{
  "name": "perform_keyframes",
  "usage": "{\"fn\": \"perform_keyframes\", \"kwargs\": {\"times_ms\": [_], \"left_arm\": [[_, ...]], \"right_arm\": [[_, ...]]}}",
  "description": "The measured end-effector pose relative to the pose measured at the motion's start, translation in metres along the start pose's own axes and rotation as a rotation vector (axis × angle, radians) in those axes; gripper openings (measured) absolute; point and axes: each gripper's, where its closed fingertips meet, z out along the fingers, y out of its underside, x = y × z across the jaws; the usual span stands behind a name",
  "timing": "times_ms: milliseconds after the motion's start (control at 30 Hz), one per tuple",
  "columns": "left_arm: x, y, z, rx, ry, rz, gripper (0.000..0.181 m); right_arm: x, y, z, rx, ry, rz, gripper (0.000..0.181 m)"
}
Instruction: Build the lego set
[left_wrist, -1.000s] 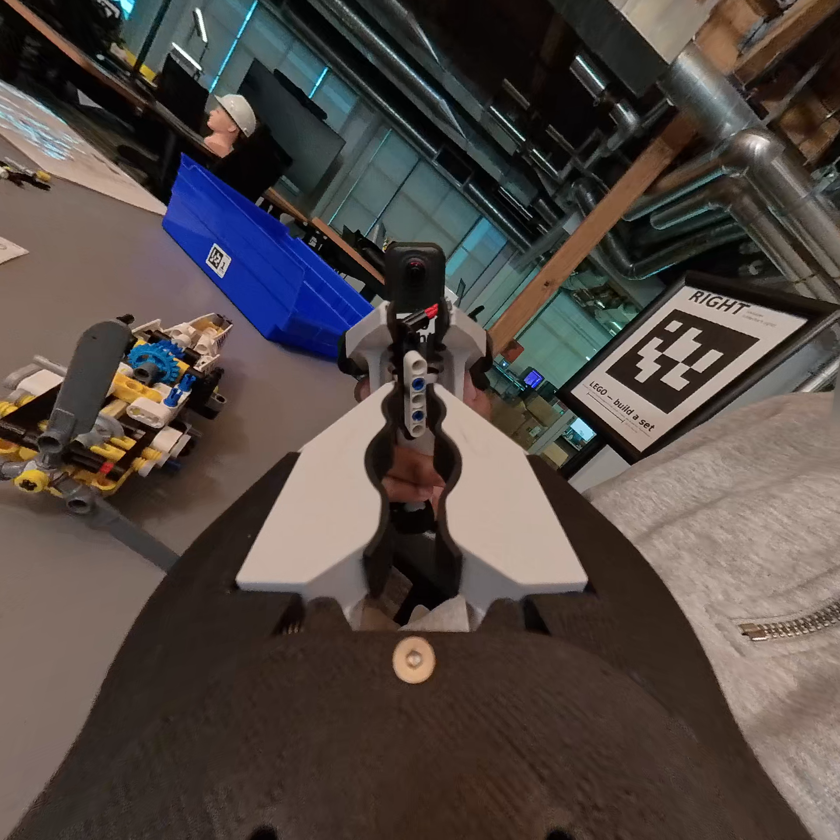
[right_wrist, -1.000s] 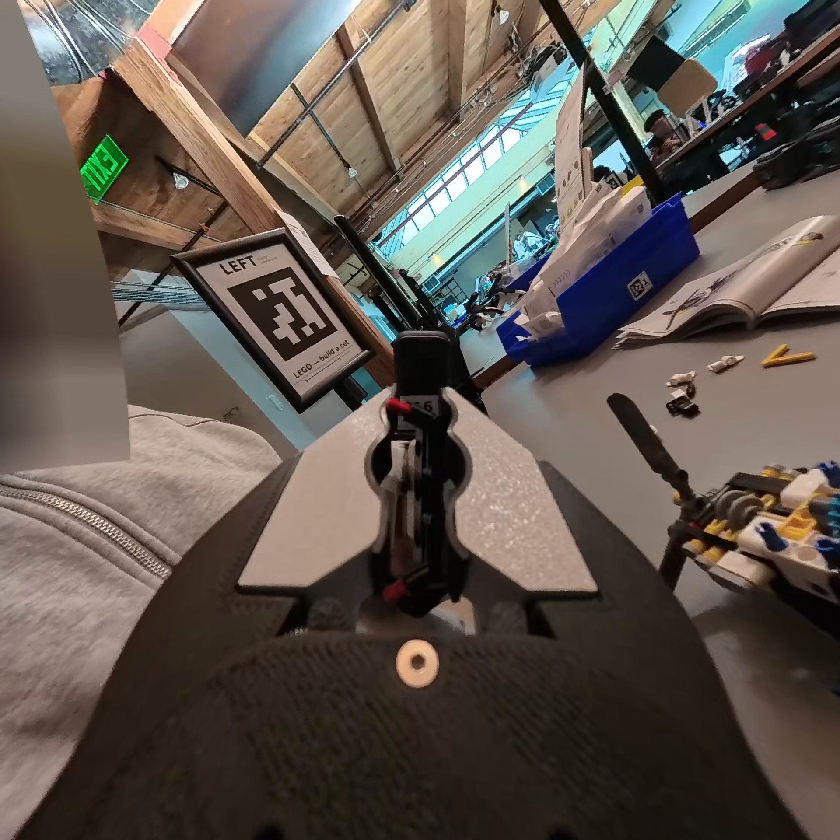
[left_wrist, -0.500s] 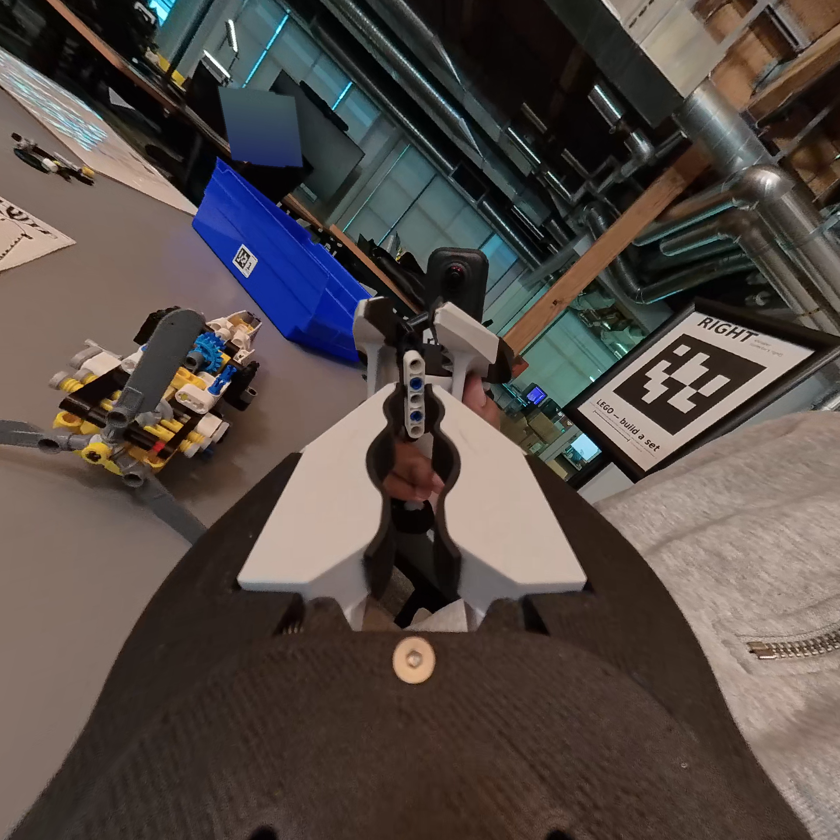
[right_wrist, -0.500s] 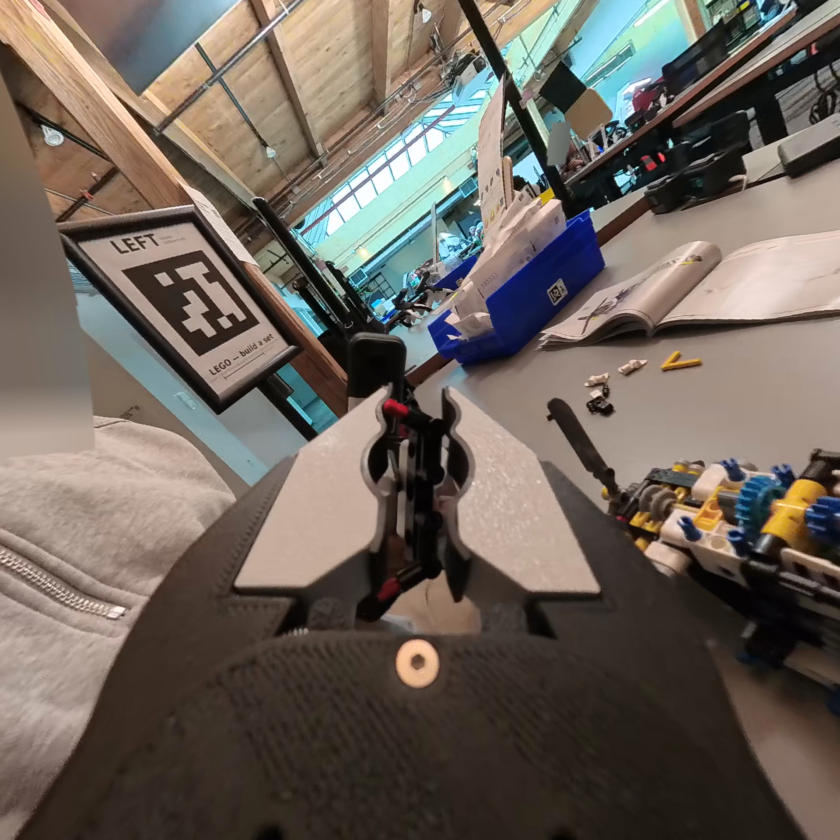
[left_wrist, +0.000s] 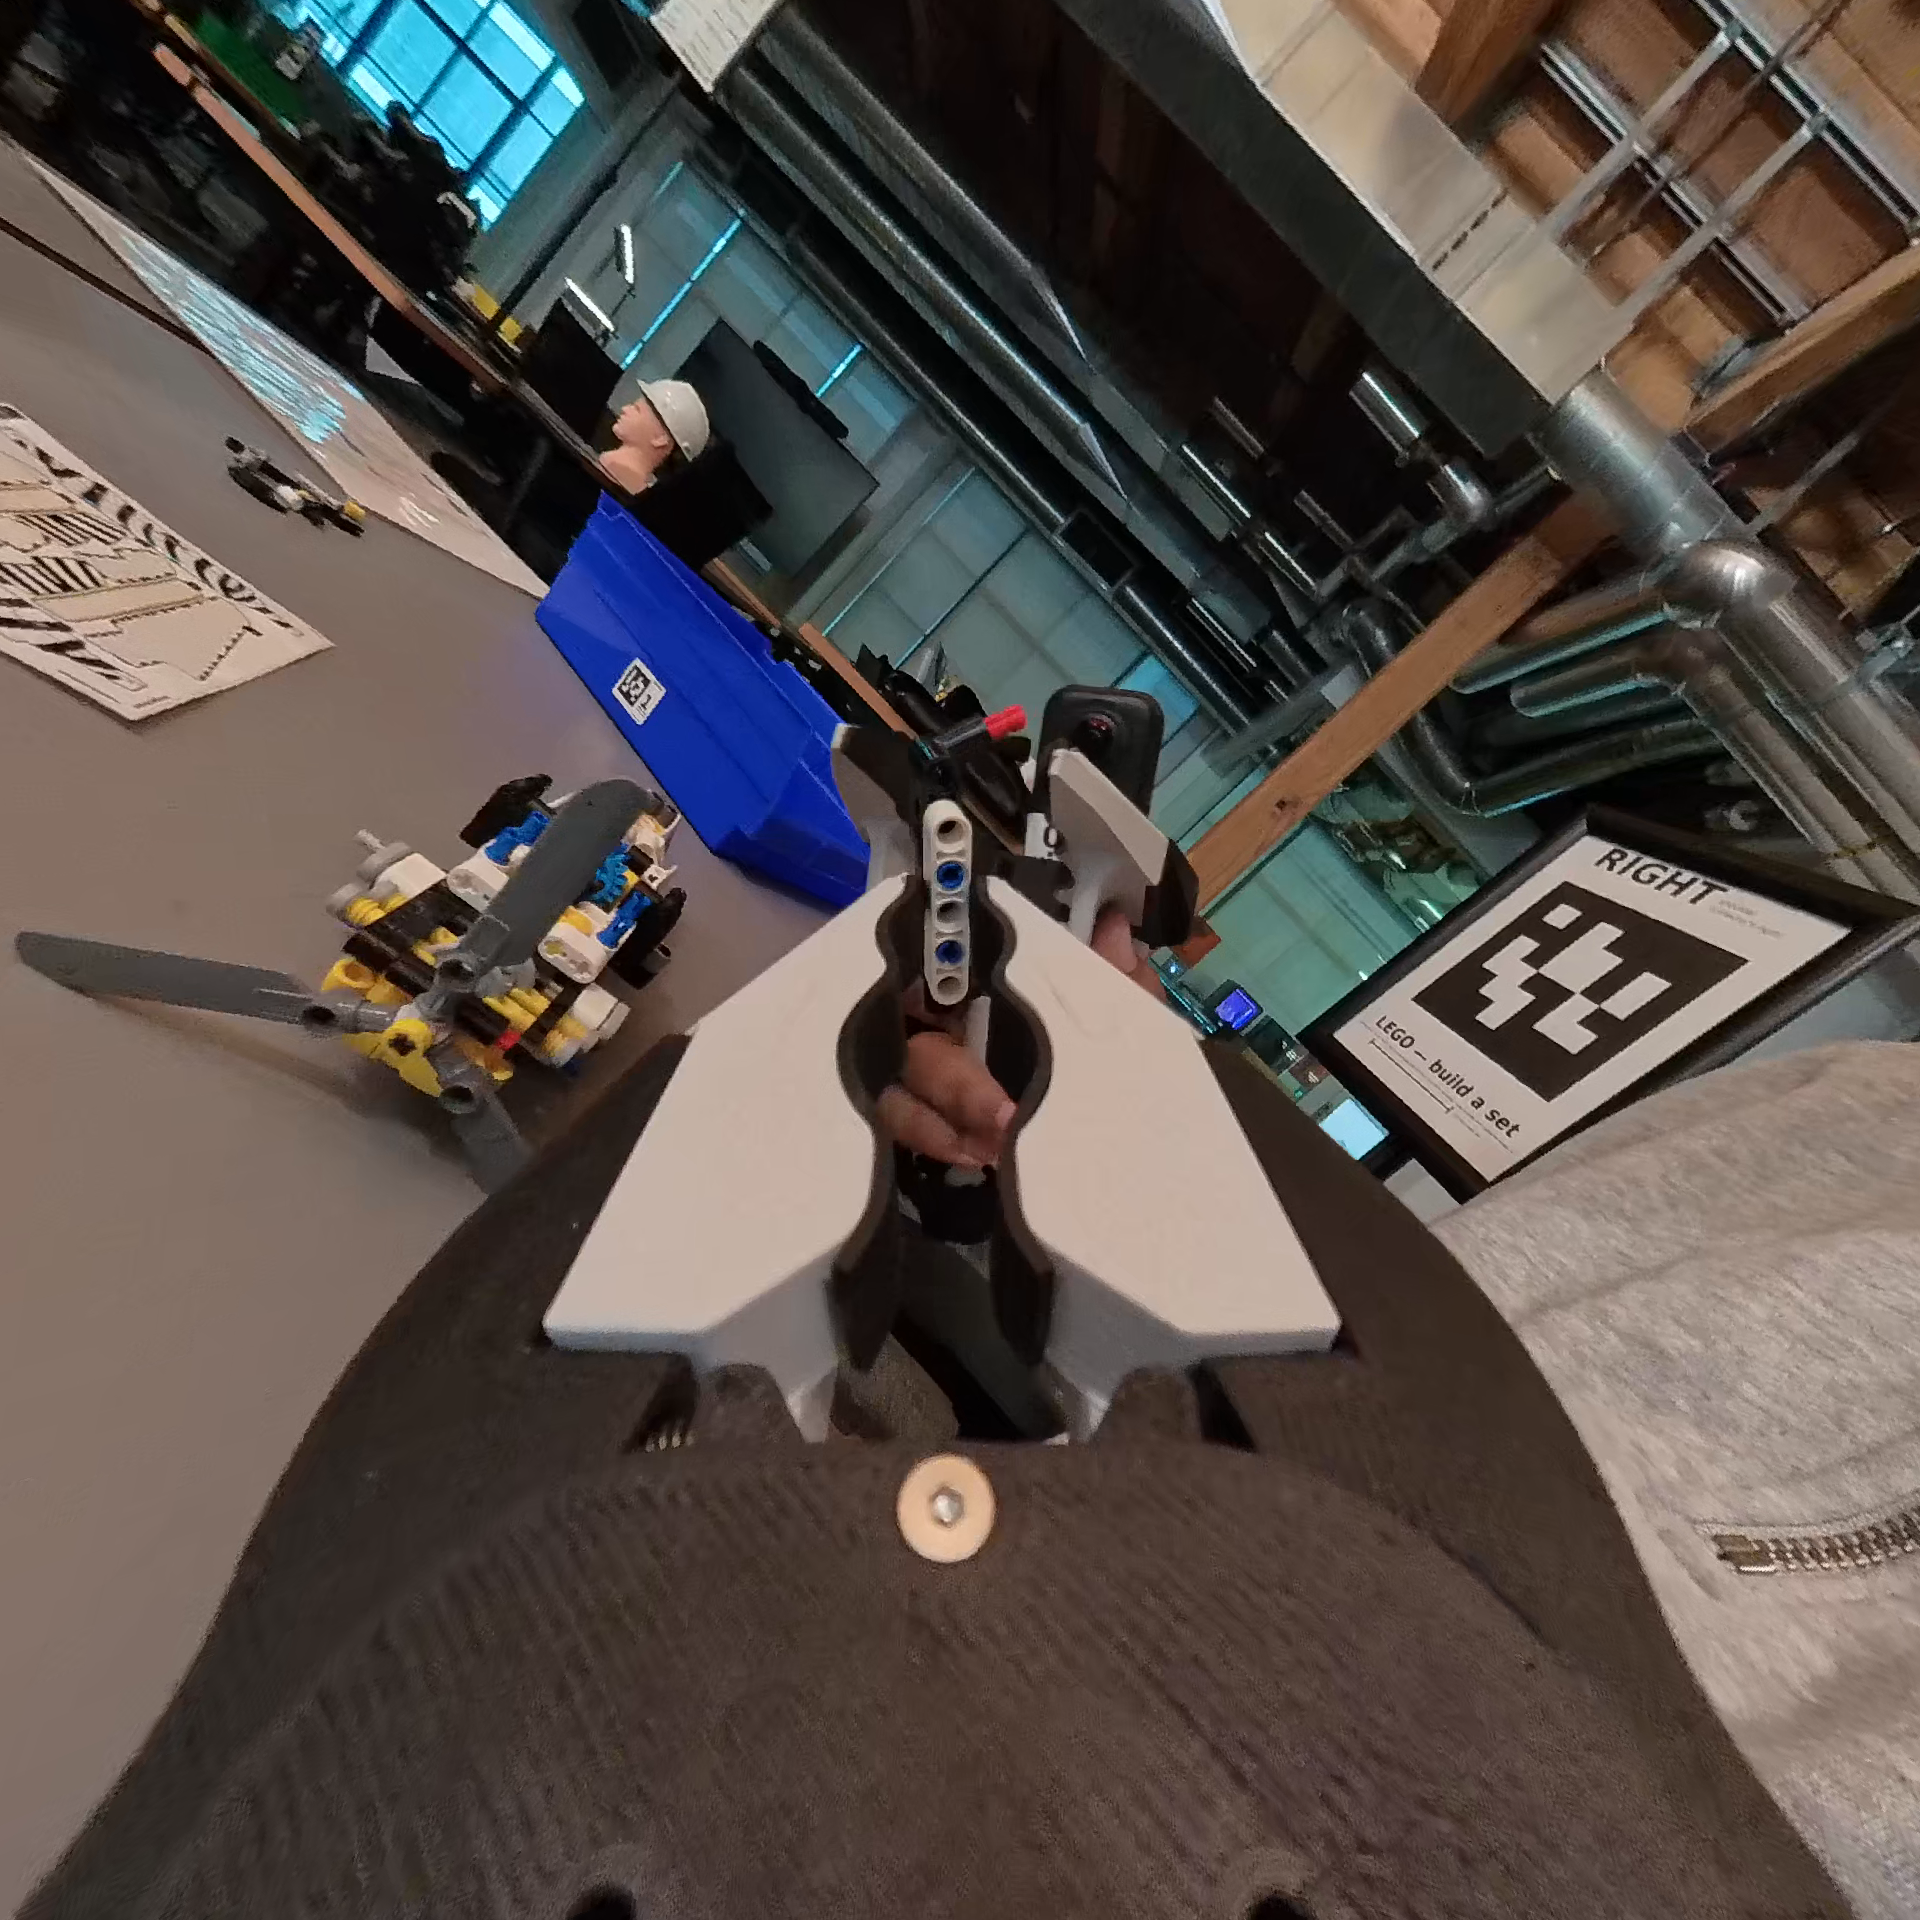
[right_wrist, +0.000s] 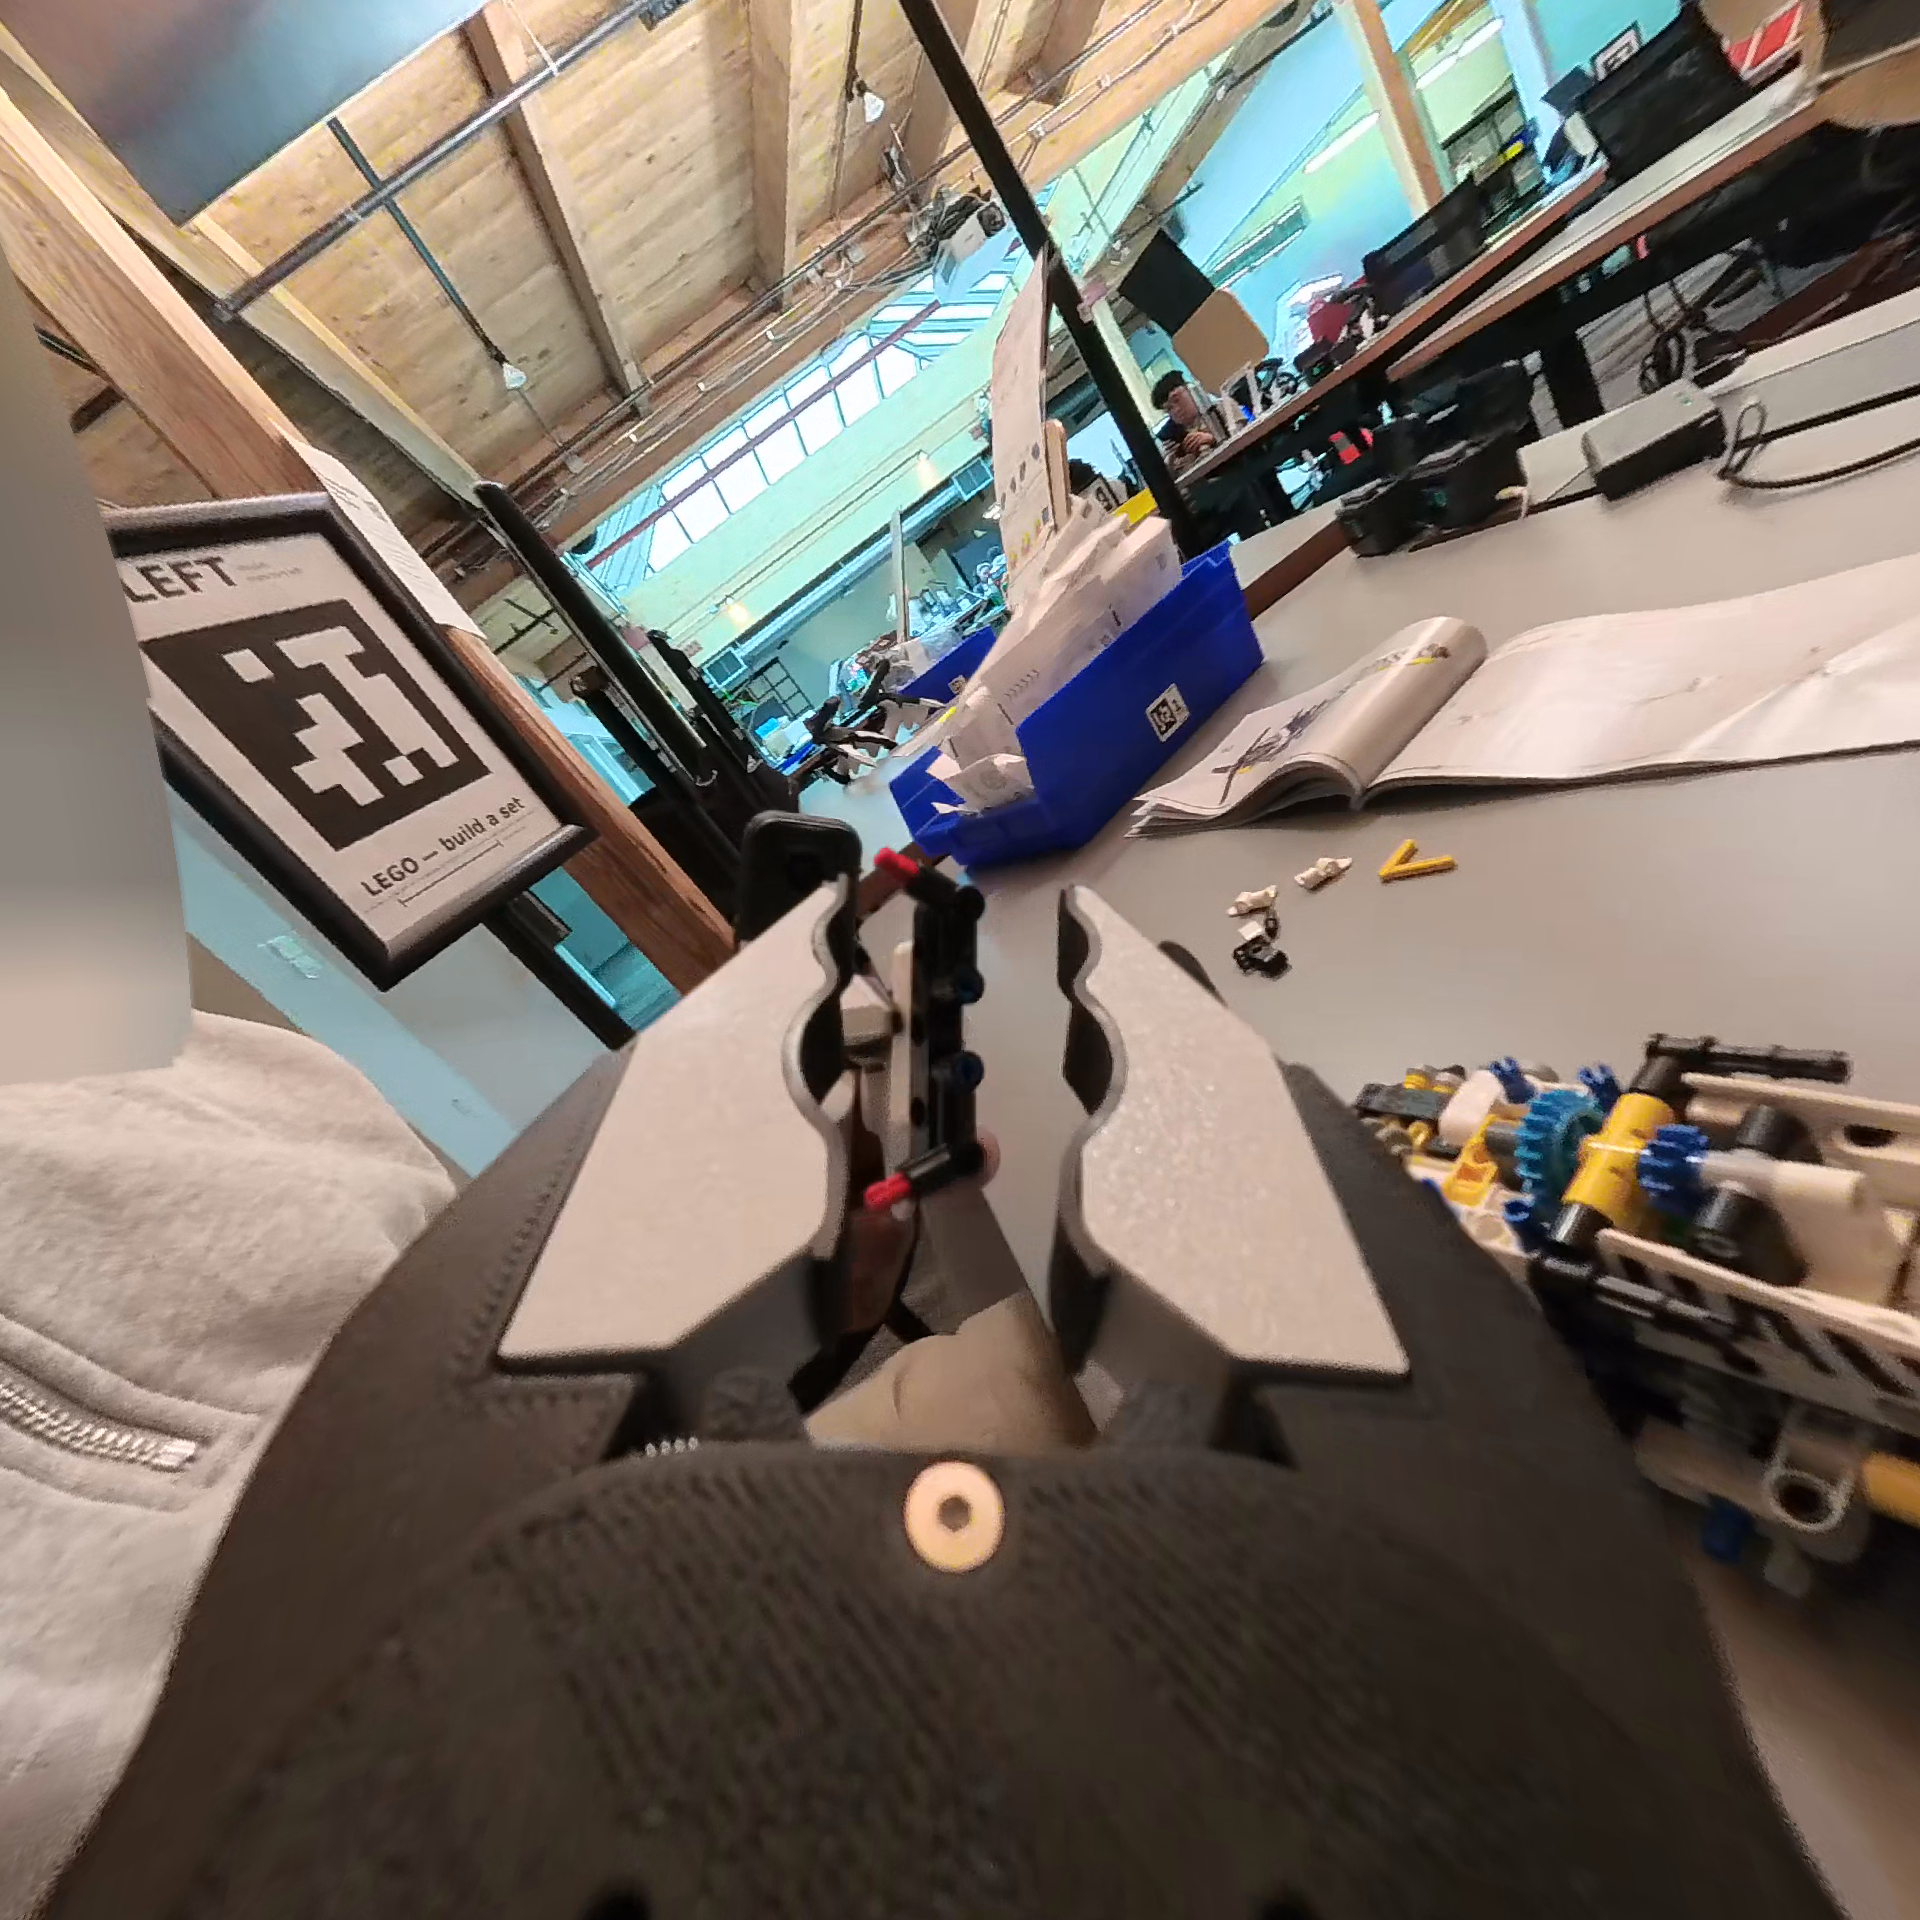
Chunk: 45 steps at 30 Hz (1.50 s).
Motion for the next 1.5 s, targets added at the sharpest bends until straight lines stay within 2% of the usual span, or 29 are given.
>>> {"fn": "perform_keyframes", "kwargs": {"times_ms": [200, 333, 500, 567, 767, 867, 1033, 1167, 1200, 1333, 1500], "left_arm": [[-0.014, -0.008, -0.008, 0.048, -0.064, -0.021, 0.006], [-0.019, -0.008, -0.009, 0.047, -0.098, -0.008, 0.006], [-0.022, -0.016, -0.014, 0.095, -0.124, 0.014, 0.006], [-0.021, -0.016, -0.014, 0.097, -0.142, 0.055, 0.006], [-0.014, -0.012, -0.01, 0.068, -0.2, 0.213, 0.006], [-0.011, -0.014, -0.01, 0.072, -0.229, 0.278, 0.006], [-0.012, -0.013, -0.01, 0.077, -0.229, 0.265, 0.006], [-0.011, -0.012, -0.011, 0.064, -0.207, 0.244, 0.007], [-0.012, -0.013, -0.011, 0.067, -0.212, 0.237, 0.013], [-0.016, -0.018, -0.014, 0.066, -0.248, 0.254, 0.039], [-0.036, -0.043, -0.017, 0.009, -0.318, 0.34, 0.044]], "right_arm": [[-0.003, -0.003, 0.002, -0.017, 0.091, -0.166, 0.04], [-0.013, 0.006, 0.009, -0.138, 0.159, -0.38, 0.032], [0.007, 0.018, 0.006, -0.354, 0.452, -0.733, 0.027], [0.01, 0.021, 0.007, -0.407, 0.503, -0.799, 0.026], [0.007, 0.036, 0.015, -0.467, 0.482, -0.737, 0.029], [0.005, 0.035, 0.016, -0.445, 0.486, -0.748, 0.019], [0.005, 0.035, 0.016, -0.444, 0.494, -0.77, 0.017], [0.004, 0.036, 0.014, -0.434, 0.439, -0.696, 0.016], [0.003, 0.036, 0.014, -0.43, 0.424, -0.672, 0.016], [0.015, 0.015, -0.006, -0.42, 0.484, -0.648, 0.016], [0.044, -0.006, -0.051, -0.502, 0.625, -0.611, 0.016]]}}
